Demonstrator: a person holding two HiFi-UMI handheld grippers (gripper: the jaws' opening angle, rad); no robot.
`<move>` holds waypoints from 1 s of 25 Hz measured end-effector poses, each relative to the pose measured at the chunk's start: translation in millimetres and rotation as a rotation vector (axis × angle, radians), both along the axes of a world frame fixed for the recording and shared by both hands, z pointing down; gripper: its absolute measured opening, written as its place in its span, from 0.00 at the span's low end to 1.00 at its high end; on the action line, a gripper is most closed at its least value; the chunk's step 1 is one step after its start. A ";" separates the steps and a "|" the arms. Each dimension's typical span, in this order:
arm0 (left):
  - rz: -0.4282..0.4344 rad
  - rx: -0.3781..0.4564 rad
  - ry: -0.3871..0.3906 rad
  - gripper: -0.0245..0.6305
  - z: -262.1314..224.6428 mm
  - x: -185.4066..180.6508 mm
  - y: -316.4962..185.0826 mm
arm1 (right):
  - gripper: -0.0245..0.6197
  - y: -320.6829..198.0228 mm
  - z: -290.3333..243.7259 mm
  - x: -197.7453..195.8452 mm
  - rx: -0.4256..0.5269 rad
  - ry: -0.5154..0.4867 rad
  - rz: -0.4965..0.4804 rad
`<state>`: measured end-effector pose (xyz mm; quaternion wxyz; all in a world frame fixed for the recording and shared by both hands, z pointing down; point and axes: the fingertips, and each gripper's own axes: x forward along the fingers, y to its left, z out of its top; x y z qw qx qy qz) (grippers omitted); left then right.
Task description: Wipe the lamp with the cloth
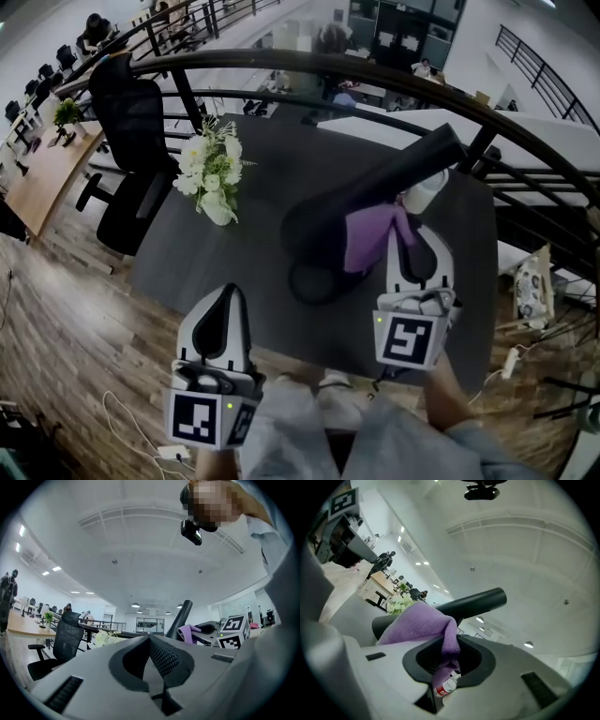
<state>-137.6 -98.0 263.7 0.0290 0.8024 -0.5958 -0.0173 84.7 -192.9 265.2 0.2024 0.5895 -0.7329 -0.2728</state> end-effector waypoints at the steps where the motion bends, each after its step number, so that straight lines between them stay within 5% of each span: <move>1: 0.000 -0.001 0.000 0.05 -0.1 1.2 -0.4 | 0.14 -1.3 5.2 1.2 -0.011 -0.002 -0.001; 25: -0.059 -0.056 -0.020 0.05 20.8 7.9 -6.3 | 0.13 -3.3 154.3 -2.7 -0.310 0.047 -0.066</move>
